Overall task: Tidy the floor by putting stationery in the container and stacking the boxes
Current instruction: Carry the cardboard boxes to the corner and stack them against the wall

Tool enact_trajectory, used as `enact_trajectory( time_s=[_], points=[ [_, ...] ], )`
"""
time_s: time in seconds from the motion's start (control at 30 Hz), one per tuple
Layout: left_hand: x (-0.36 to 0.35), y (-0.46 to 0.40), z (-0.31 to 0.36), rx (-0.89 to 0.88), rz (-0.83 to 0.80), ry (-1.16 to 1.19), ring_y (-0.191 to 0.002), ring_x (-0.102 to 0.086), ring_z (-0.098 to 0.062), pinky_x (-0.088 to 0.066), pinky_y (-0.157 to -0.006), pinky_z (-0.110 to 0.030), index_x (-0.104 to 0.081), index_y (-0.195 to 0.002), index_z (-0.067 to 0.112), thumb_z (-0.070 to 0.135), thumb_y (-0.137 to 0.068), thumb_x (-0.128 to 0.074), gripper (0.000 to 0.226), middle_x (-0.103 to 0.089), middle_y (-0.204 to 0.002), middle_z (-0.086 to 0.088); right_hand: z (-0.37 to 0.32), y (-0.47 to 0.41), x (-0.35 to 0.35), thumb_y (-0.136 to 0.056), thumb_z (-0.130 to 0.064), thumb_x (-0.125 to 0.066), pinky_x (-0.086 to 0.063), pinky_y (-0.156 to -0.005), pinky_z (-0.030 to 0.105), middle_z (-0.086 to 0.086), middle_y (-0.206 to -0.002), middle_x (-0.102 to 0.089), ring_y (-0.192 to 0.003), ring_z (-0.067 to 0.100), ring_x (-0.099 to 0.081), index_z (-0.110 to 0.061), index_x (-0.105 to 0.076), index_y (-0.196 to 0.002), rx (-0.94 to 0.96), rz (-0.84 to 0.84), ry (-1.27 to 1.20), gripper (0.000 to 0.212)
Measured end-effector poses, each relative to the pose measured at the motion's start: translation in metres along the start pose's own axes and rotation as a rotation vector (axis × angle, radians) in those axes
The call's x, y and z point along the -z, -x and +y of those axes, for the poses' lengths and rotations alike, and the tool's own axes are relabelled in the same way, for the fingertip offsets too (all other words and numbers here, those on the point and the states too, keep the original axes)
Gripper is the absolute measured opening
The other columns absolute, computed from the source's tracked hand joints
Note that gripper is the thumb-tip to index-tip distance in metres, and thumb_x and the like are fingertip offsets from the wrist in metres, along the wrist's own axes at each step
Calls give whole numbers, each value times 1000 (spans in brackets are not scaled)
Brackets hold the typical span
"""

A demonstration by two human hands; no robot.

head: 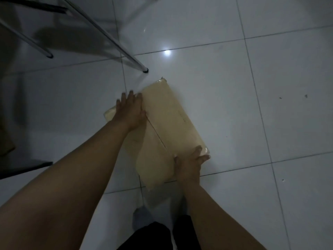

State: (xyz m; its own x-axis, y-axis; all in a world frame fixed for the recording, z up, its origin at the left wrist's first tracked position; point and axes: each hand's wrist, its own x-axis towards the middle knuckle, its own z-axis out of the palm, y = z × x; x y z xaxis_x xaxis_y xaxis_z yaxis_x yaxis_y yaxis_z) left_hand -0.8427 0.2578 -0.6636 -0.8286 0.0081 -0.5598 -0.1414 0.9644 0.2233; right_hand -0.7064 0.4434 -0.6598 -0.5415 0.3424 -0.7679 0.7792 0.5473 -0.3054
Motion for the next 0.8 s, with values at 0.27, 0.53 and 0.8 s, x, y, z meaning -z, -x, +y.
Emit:
enact_trajectory(
  time_s=[0.27, 0.53, 0.8],
  points=[
    [3, 3, -29, 252, -29, 125, -130, -33, -44, -31, -106, -50, -23, -145, 8, 50, -83, -54, 81, -28, -145, -22, -20, -22, 13, -80, -16, -69, -41, -100, 38, 20, -147, -24, -126, 35, -42, -9, 12, -149, 10, 124, -220, 106],
    [-12, 70, -64, 390, 11, 387, -125, -30, -43, -32, -104, -47, -37, -128, 13, 33, -87, -57, 49, -31, -132, -21, -35, -9, 42, -78, -6, -59, -46, -95, 37, 15, -120, -59, -112, 35, -54, -11, -32, -141, 50, 189, -241, 68],
    [29, 170, -69, 429, 130, 548, -101, -54, -37, -42, -83, -37, -48, -114, 11, 29, -92, -50, 29, -58, -102, -21, -75, 68, 90, -86, -15, -62, -39, -98, 41, 3, -148, -35, -123, 28, -46, -22, -14, -147, 289, 41, -218, 77]
  ],
)
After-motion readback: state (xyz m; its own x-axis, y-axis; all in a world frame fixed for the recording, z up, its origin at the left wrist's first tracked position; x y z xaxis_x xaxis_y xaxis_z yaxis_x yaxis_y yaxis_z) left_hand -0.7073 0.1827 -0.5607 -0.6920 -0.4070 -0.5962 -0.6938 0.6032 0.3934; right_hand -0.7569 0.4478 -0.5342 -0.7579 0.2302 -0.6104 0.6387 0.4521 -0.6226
